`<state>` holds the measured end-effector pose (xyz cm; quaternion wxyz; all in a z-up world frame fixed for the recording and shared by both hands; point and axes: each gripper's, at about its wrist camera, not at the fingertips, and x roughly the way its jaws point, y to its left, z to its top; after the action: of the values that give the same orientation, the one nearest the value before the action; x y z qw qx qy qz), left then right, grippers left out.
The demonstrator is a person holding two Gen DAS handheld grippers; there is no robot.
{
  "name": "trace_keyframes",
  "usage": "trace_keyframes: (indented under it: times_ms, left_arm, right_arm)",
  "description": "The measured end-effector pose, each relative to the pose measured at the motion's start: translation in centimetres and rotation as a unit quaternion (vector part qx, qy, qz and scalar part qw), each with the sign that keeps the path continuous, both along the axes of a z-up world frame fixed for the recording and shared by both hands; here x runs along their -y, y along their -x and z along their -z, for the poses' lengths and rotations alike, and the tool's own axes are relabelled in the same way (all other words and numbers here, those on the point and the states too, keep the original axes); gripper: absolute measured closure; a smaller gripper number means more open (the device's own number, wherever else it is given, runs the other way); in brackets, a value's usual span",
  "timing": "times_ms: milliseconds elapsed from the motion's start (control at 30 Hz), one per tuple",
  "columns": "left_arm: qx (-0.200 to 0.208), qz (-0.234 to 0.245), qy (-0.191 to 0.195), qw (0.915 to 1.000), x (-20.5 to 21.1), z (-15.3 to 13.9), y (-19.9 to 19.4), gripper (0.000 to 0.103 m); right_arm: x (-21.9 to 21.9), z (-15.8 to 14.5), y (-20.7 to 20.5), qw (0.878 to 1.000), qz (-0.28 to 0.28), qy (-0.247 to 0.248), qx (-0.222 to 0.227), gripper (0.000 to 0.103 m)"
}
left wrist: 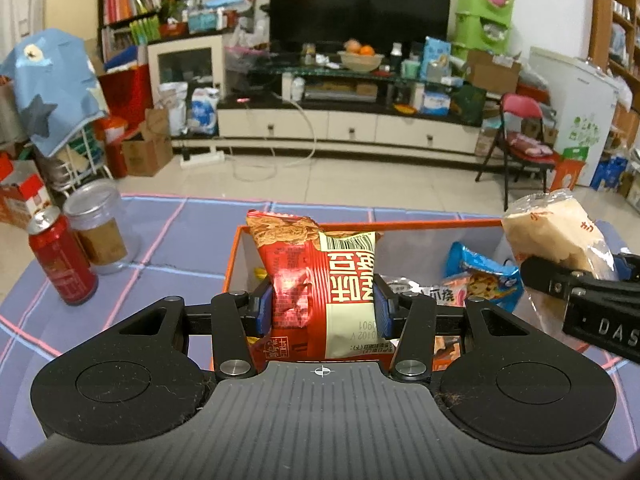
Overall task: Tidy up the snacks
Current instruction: 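Carry both bags over the orange box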
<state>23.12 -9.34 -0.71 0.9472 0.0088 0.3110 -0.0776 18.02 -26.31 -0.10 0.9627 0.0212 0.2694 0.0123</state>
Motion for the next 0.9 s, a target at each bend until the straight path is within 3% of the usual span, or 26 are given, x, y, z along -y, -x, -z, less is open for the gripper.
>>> trace_keyframes:
  times_ms: [900]
  left_arm:
    - [-0.022,-0.002,-0.023,0.9995,2.5,2.1,-1.6,0.086]
  right_arm:
    - [0.1,1.9,-1.5,0.999,0.019,0.0,-0.026,0.052]
